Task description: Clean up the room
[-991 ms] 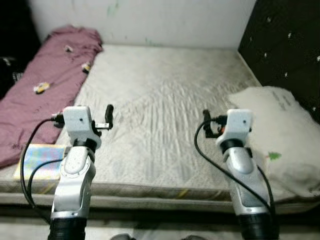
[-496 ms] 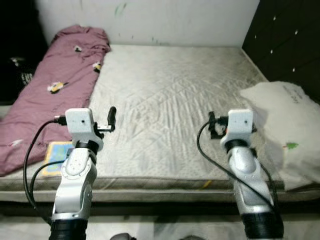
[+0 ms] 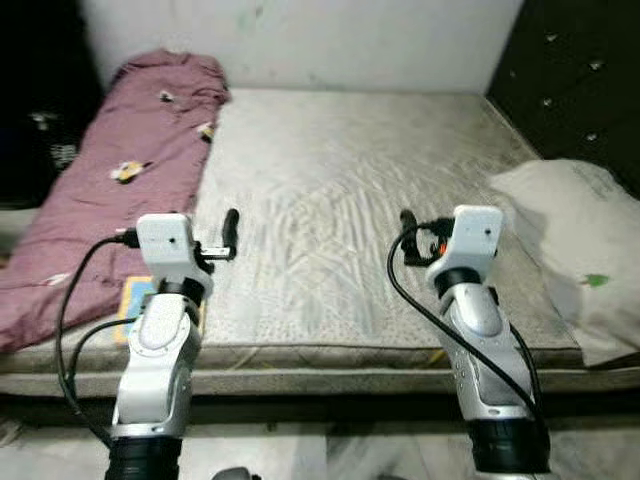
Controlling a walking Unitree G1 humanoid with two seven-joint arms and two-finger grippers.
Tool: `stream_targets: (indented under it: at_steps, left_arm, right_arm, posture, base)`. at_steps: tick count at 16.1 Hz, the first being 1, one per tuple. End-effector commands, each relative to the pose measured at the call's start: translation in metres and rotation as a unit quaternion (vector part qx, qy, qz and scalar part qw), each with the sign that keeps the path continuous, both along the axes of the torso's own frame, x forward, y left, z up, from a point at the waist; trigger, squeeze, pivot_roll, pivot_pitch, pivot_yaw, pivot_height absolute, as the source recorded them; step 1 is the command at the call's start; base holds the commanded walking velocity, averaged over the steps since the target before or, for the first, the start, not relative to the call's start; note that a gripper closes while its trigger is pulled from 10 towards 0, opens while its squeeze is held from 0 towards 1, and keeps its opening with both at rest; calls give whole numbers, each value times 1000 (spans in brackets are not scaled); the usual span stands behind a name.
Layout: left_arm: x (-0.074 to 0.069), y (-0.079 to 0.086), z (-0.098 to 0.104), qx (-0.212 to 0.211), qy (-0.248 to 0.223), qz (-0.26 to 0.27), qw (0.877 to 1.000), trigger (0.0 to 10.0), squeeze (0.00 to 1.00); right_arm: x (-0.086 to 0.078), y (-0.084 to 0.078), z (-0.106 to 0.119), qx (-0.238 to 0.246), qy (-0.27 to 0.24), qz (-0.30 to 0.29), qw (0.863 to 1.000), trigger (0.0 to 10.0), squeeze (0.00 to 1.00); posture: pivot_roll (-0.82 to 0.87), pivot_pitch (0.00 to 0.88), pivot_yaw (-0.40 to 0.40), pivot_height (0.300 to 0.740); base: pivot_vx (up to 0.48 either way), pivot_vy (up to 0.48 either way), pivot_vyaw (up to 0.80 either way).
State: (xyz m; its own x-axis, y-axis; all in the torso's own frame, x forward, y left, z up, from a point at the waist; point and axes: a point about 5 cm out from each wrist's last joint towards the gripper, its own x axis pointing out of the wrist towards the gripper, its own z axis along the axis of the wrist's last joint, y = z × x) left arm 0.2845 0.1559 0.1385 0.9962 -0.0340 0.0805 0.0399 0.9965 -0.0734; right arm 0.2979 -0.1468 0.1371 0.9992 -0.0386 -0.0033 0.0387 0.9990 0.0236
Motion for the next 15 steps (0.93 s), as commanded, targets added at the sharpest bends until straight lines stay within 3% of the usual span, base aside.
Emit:
stream_targets:
  at_steps: [1, 3, 7, 15]
  left_arm:
    - [1, -1, 2, 1, -4, -5, 1000, 10000, 0]
    - [3, -1, 4, 1, -7, -12, 1000, 10000, 0]
    - [4, -3, 6, 0, -10, -19, 1000, 10000, 0]
    - [5, -4, 6, 0, -12, -19, 1000, 10000, 0]
  right_arm:
    - [-3, 0, -2, -1, 1, 5, 1000, 10000, 0]
    - [-1, 3, -1, 14, 9, 16, 1000, 10000, 0]
    - [2, -4, 1, 22, 4, 2, 1000, 10000, 0]
    - [2, -4, -3, 26, 14, 8, 1000, 10000, 0]
  posture:
    - [-1, 0, 1, 740]
    - [-5, 0, 9, 740]
    - [-9, 0, 11, 740]
    - [-9, 0, 6, 740]
  base:
    - [0, 0, 0]
    - [0, 0, 0]
    - [0, 0, -800]
    - [0, 0, -100]
